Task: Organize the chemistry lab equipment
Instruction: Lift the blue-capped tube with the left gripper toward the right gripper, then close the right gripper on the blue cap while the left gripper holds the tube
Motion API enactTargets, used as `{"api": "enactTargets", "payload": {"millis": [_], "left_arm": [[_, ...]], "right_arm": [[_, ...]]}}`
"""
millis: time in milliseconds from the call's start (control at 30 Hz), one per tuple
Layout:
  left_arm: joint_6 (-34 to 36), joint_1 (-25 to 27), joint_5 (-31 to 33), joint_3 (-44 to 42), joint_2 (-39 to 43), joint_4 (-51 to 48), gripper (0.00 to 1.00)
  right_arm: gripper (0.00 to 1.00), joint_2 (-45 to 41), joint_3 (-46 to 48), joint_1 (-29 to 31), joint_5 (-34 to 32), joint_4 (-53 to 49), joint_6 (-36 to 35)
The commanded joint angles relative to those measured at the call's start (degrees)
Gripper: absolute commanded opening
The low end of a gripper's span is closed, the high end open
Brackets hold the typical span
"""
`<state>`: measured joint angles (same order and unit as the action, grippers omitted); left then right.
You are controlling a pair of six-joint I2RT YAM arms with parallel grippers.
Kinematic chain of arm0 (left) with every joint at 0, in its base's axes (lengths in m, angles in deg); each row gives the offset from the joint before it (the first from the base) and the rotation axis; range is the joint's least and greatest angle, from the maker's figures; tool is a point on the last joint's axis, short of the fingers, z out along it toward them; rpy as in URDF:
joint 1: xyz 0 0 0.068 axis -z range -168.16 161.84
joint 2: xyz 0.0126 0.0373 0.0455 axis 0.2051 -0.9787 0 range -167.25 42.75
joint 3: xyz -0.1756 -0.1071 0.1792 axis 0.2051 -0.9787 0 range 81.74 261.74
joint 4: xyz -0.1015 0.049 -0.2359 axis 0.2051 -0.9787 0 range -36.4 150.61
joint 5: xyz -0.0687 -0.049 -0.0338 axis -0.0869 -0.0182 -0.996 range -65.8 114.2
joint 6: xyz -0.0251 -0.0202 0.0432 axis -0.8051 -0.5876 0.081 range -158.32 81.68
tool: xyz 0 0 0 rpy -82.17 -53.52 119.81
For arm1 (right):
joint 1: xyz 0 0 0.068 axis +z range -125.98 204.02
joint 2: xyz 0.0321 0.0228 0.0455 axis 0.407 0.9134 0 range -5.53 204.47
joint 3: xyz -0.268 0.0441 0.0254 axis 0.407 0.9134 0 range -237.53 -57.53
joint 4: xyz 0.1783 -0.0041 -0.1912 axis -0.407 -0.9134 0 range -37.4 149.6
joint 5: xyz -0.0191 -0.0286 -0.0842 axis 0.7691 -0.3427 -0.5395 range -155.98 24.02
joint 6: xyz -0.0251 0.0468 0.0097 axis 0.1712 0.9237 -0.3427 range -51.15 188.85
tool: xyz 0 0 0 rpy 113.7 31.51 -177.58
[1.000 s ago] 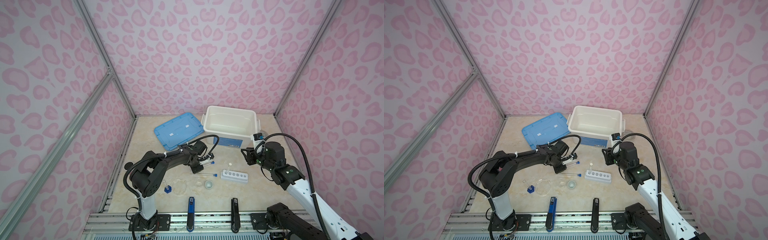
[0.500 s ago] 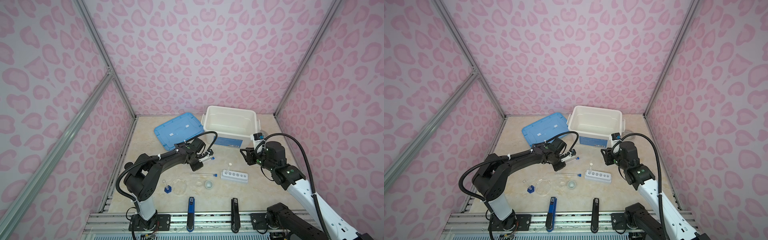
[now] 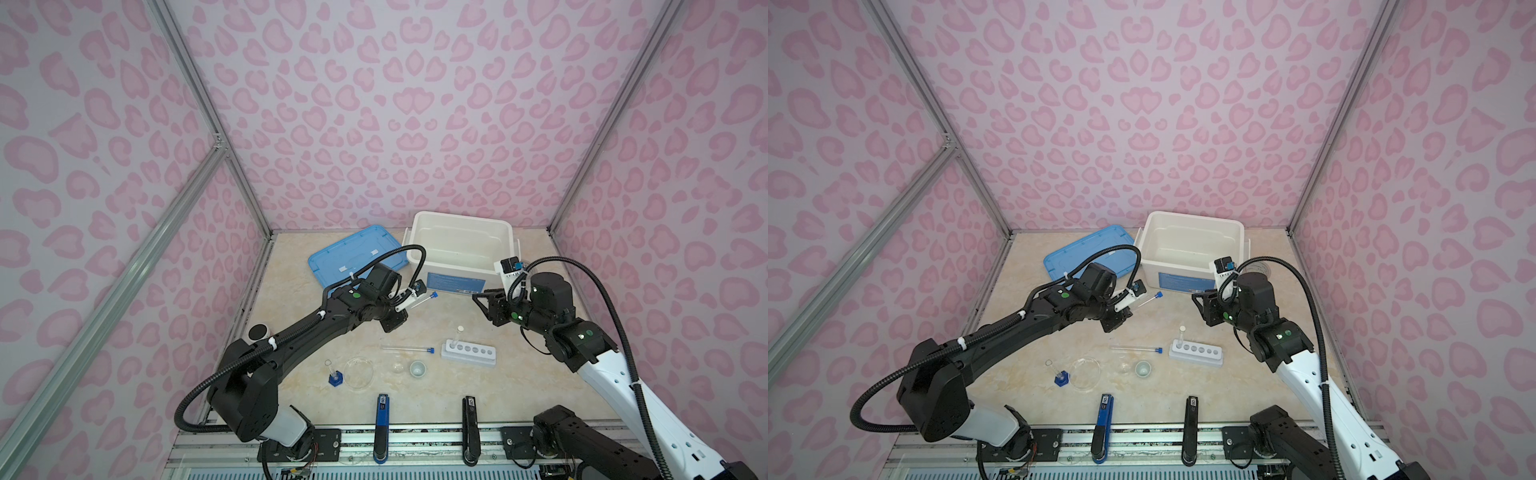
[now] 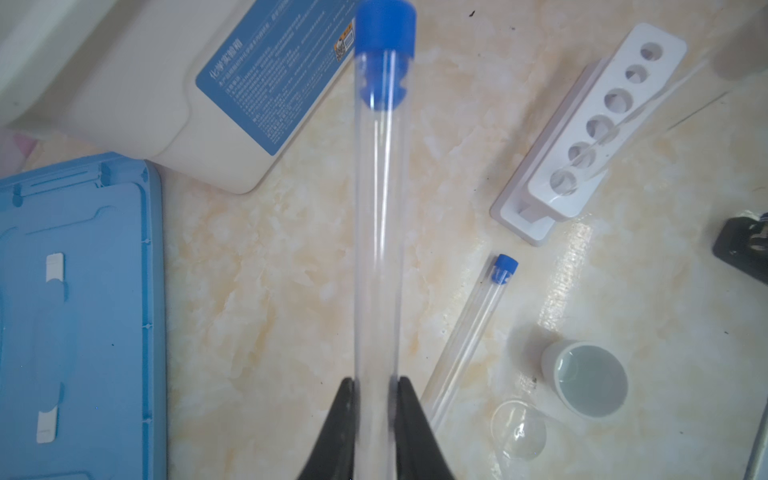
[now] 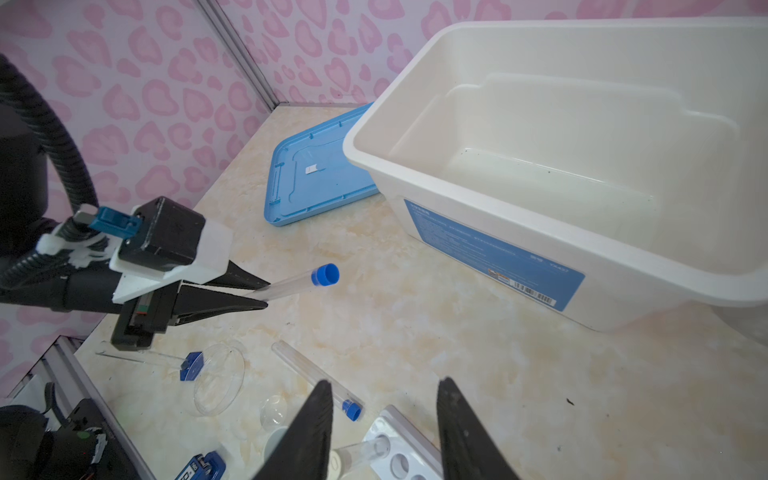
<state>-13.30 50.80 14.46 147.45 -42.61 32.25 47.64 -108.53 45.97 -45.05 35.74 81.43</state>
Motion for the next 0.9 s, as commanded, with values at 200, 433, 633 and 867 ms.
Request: {"api": "enactTargets", "payload": {"millis": [200,433,633,867], "left_arm": [[-2.69,-0.2,-5.63,-2.85,10.45,3.96,0.14],[-2.69,-0.2,-7.46,-5.28,15.4,5.58,0.13],[-2.69,-0.21,-8.16,-6.52,17.69,6.61,0.12],[-2.8,-0.19,-8.54,-7.0,19.61,7.02,0.12]], "right_arm": [[0.44,6.03,-8.88,5.74,5.67,-6.4,-3.4],[0.44,9.72,-15.56,10.56,5.43,-8.08,-2.67],[0.44,11.44,-17.08,12.6,4.67,-6.4,-1.0],[0.43,12.83,-18.05,14.61,5.34,-3.15,0.42]]}}
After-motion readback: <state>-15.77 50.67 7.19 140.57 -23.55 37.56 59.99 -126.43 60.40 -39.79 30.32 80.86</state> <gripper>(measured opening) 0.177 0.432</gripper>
